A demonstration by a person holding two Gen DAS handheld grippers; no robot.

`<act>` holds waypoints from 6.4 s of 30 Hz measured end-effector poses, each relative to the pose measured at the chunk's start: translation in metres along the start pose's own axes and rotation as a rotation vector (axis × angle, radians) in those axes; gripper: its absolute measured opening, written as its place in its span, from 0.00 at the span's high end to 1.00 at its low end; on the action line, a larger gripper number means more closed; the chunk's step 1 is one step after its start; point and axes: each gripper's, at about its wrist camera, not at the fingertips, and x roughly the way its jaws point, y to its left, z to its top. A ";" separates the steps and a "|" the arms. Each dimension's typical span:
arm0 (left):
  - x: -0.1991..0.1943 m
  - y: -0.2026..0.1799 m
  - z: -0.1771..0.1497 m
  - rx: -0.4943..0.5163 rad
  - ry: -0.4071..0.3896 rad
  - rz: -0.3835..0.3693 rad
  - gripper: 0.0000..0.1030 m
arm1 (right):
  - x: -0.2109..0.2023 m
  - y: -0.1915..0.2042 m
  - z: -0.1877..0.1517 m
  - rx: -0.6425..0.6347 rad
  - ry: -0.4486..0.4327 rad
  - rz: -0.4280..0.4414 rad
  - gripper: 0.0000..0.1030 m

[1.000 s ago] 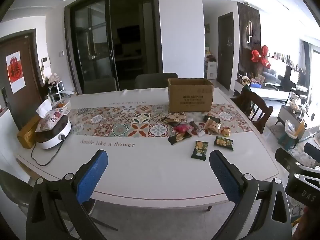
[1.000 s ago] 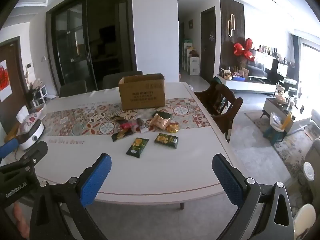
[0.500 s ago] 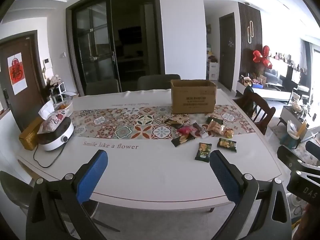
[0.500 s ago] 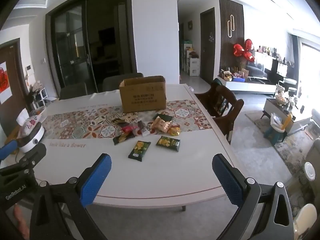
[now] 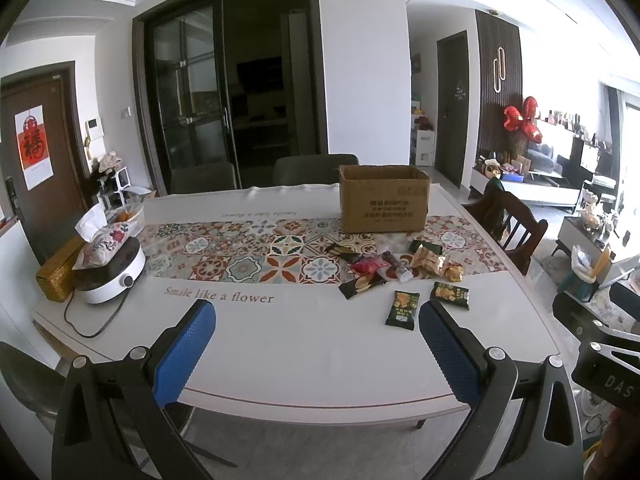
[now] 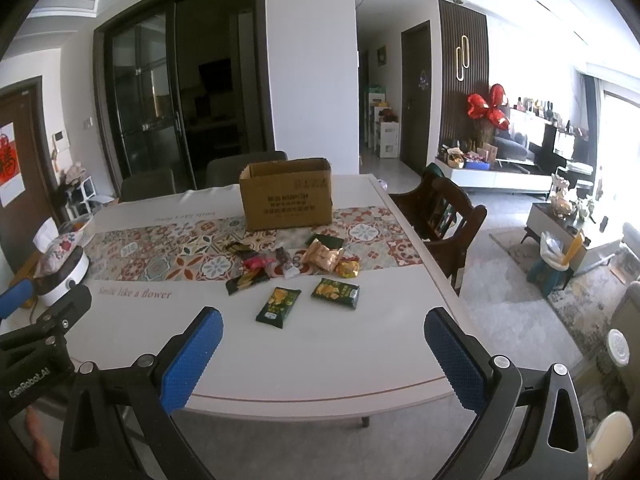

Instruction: Organize snacks

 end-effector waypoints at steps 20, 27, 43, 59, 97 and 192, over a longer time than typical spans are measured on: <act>-0.001 -0.003 0.002 -0.003 0.000 0.003 0.00 | -0.001 -0.002 -0.001 0.000 -0.004 0.001 0.01; 0.000 -0.001 0.002 -0.004 -0.003 0.004 0.00 | -0.002 -0.005 0.000 0.000 -0.004 0.000 0.01; 0.000 -0.004 0.003 -0.005 -0.013 0.002 0.00 | -0.002 -0.006 0.001 0.001 -0.009 0.002 0.01; 0.001 -0.008 0.004 -0.006 -0.021 0.010 0.00 | -0.001 -0.013 0.005 -0.005 -0.026 0.011 0.01; 0.235 -0.110 0.013 0.213 0.370 -0.177 0.22 | 0.235 -0.021 0.028 -0.383 0.256 0.109 0.08; 0.448 -0.088 0.255 -0.049 0.316 -0.209 0.54 | 0.427 0.016 0.273 -0.127 0.204 0.295 0.51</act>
